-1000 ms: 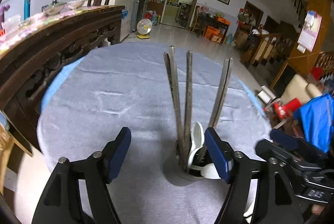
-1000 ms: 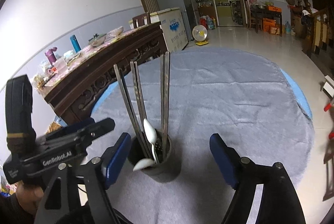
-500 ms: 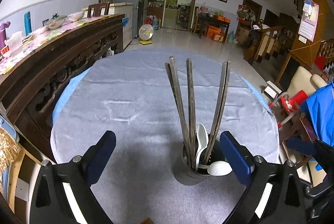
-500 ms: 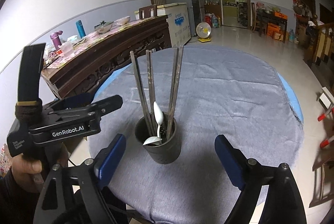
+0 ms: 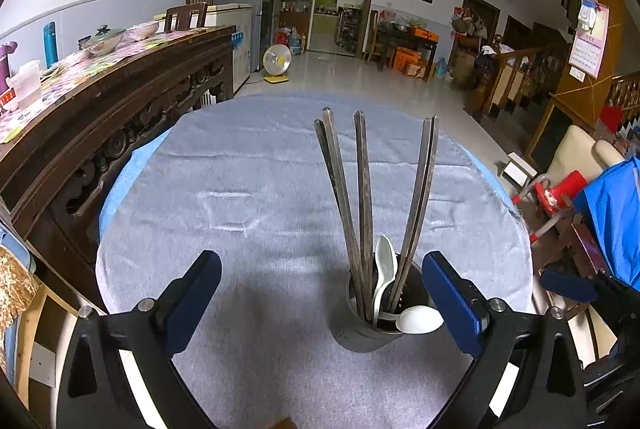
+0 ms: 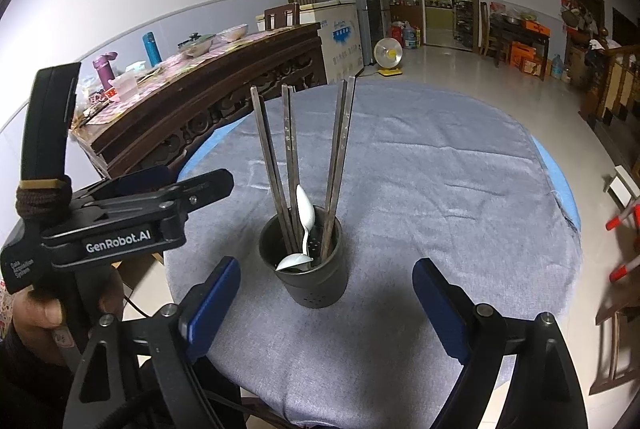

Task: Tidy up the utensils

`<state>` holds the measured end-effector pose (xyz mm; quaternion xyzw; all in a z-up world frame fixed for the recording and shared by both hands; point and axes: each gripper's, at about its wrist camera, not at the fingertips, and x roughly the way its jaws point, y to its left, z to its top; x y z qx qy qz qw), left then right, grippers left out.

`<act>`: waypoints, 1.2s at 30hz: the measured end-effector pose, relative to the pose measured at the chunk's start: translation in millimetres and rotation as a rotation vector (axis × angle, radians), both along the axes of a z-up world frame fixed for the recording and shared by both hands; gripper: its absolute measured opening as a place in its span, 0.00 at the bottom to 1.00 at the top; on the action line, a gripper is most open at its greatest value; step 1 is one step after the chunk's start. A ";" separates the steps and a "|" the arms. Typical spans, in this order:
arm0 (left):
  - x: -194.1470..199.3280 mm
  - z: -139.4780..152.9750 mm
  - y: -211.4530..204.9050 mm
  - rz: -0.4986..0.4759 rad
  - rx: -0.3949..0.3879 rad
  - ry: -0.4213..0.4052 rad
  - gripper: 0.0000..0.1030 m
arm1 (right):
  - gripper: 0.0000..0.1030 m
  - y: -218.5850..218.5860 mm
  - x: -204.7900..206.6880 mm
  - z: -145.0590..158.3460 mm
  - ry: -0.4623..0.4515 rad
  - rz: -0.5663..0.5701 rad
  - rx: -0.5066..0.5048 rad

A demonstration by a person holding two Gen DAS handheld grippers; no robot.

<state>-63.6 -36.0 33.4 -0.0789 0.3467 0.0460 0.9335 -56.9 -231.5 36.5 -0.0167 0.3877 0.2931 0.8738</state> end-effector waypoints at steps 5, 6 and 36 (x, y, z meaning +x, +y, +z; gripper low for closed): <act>0.8 -1.0 -0.3 -0.003 0.005 0.005 0.97 | 0.88 1.2 0.9 -0.2 0.000 -0.001 -0.001; 0.5 -1.1 -0.2 -0.002 0.006 0.004 0.97 | 0.88 1.3 1.0 -0.3 0.002 -0.001 0.000; -1.0 3.8 -3.1 -0.009 0.022 -0.009 0.98 | 0.88 2.5 1.2 3.3 -0.016 -0.001 -0.004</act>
